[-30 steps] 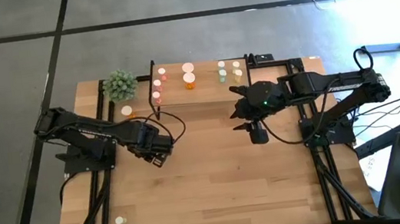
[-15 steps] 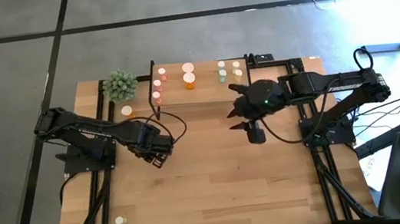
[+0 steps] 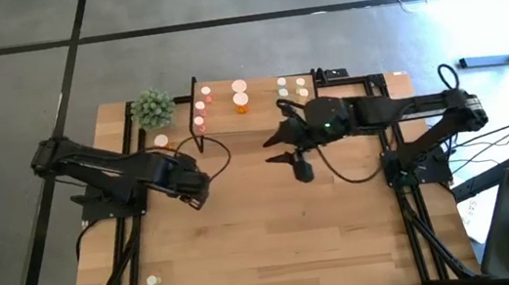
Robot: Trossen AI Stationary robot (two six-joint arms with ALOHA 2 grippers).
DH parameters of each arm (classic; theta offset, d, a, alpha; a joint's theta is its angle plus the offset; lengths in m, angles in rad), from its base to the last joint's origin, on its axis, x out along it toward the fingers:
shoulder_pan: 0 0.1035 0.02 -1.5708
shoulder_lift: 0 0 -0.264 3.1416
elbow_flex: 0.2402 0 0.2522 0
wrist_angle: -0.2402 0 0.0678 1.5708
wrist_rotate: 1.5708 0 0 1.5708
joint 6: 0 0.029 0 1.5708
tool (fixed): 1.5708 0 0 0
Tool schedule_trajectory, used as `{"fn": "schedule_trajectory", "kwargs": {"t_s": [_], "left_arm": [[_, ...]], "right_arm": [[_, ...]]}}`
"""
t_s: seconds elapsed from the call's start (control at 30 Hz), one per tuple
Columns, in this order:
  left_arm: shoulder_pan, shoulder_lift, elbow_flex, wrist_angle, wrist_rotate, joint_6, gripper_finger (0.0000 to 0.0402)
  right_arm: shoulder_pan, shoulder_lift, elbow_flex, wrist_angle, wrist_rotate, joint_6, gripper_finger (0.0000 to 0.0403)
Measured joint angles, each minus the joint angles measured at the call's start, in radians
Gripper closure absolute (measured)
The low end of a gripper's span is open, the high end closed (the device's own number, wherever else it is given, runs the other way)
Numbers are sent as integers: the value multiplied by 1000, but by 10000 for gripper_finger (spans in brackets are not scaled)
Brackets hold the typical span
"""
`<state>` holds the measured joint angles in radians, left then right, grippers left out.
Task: Pick and place medicine bottles onto shelf by color
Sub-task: Put the blue medicine bottle on the shelf, aligned with the other blue medicine bottle
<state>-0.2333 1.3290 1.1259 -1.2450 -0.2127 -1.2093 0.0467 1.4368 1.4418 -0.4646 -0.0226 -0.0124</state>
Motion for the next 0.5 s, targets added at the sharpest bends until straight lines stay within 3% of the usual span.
{"fn": "schedule_trajectory", "kwargs": {"t_s": [0.3,0.5], "left_arm": [[-62,-163,1,-26,-63,-22,264],[-75,-187,1,-33,-68,-11,264]], "right_arm": [[-30,147,0,115,-67,-73,215],[-23,247,0,180,-109,-127,215]]}}
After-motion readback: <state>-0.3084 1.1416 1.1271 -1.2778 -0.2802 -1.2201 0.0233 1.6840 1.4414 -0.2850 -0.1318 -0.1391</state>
